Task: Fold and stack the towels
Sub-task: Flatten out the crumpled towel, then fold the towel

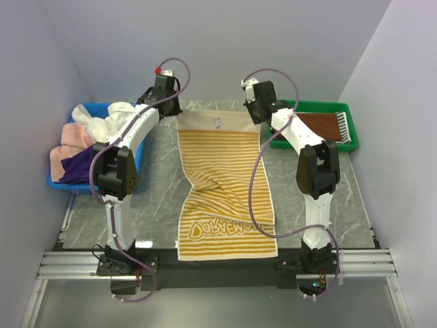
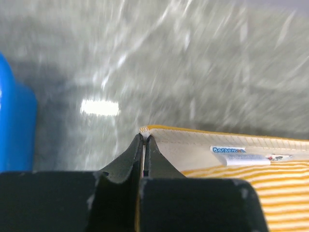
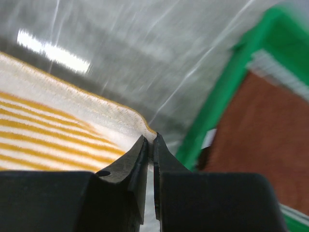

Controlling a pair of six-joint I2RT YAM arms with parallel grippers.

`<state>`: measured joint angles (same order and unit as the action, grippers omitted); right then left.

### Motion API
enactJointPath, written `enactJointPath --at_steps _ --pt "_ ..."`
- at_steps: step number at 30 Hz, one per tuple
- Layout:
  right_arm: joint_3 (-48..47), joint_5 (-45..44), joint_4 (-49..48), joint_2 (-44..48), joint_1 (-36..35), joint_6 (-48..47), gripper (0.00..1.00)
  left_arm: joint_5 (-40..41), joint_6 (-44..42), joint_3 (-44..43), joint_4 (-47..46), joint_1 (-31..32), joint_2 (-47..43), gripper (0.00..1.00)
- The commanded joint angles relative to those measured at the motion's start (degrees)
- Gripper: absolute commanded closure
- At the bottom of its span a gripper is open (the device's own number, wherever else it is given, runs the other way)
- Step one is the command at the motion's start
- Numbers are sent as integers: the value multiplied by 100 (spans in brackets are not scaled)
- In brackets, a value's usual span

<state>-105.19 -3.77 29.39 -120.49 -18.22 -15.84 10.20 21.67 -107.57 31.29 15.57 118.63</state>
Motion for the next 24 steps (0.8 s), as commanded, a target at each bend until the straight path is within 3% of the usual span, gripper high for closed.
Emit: enactJointPath --at_steps 1,14,20,24 --pt "-327 -940 -993 438 134 2 100 36 -181 -501 -658 -195 -288 99" --pt "-2137 -2188 -2603 -572 187 -789 100 70 -339 -2382 -1598 -467 406 100" --pt "-2427 -2242 -3342 -827 205 -1027 100 -158 -119 -2576 -1767 -757 573 100" --pt "-2358 -2102 -3396 -758 196 -983 100 -228 -111 -2243 -1898 -784 451 100"
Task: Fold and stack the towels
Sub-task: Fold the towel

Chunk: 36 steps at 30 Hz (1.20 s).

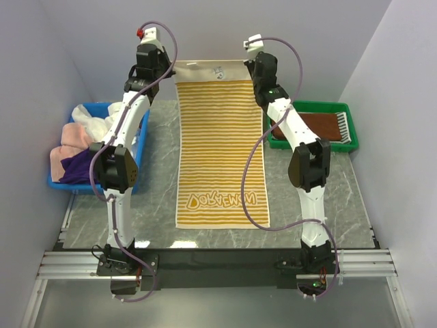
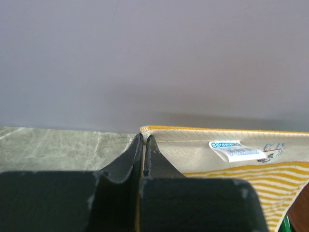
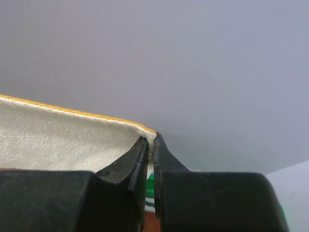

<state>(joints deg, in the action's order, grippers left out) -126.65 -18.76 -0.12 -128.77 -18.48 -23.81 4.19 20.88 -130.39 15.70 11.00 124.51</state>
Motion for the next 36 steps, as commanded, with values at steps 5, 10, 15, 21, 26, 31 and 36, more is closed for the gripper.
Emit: enactJointPath --at_steps 5,10,15,21,26,31,36 --pt "807 -426 -541 563 196 -36 100 39 -49 846 -516 -327 -594 100" --pt "2167 -330 -647 1353 143 61 100 -198 -15 1813 -700 -318 -1260 100" --pt "3277 -251 -726 2118 29 43 100 -304 12 2763 -832 -318 -1928 100" --pt "4270 -198 -436 2892 -94 245 100 -375 108 3616 -692 -318 -2527 100" --pt "5123 -224 -147 3559 -279 535 100 -612 355 4468 -384 -318 -3090 100" --pt "5887 -277 125 3991 -376 860 100 -875 636 5408 -296 -318 -3565 100" --pt "6363 -320 425 4413 -516 1273 100 -1086 838 5857 -94 -318 -3881 100"
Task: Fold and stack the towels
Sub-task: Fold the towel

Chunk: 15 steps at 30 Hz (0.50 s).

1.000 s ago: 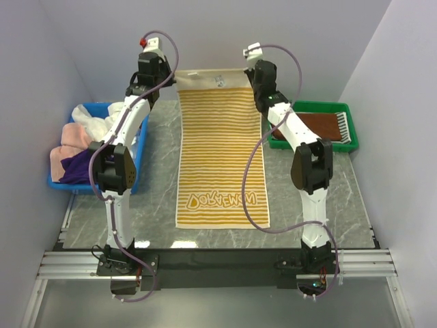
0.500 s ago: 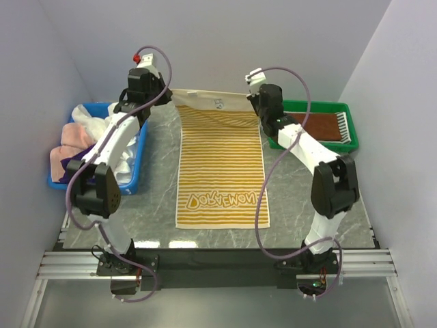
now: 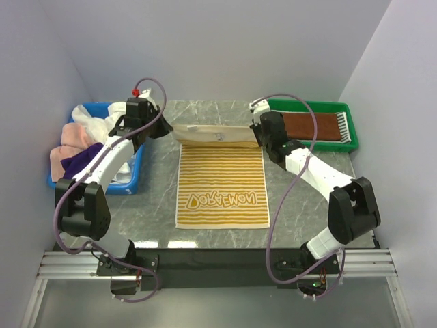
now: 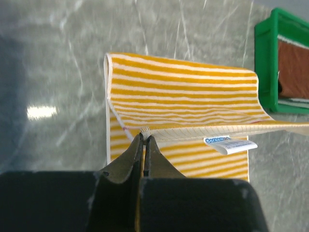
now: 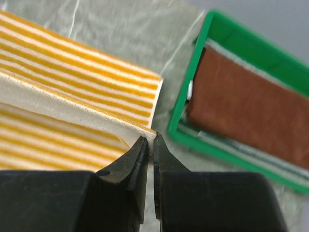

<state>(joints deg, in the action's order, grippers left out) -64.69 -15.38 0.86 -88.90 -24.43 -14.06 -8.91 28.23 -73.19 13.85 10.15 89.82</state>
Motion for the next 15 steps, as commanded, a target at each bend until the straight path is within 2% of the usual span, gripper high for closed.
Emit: enactJointPath --at_steps 1,10,15 --pt "289 -738 405 479 70 369 100 188 191 234 127 -224 -439 100" --pt "588 -958 915 1006 -36 896 100 91 332 524 548 -215 -755 100" --pt "878 -1047 1152 1261 -89 1643 100 135 517 858 637 -215 -1150 100"
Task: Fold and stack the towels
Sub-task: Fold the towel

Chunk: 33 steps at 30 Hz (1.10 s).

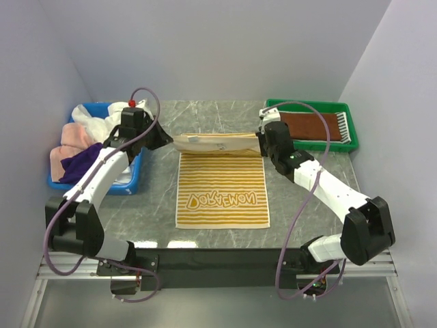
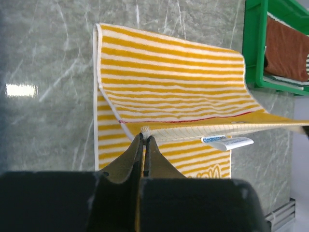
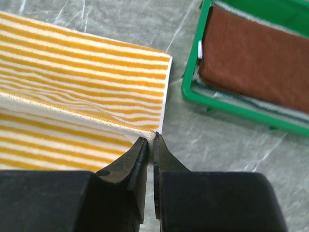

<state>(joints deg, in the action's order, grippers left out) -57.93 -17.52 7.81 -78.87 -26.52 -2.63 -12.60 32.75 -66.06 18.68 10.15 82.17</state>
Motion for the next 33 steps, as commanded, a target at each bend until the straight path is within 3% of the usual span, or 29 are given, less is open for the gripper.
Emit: enactJointPath --at_steps 1,16,24,33 --pt "264 -771 493 276 112 605 100 495 82 277 163 -215 -430 100" --pt "1100 64 924 285 68 1564 100 469 486 1816 83 -40 -685 100" --pt "925 -102 949 -102 77 1626 100 487 548 1711 162 -22 -395 100" --pt "845 -182 1406 837 77 1573 100 943 407 1474 671 -13 -1219 100"
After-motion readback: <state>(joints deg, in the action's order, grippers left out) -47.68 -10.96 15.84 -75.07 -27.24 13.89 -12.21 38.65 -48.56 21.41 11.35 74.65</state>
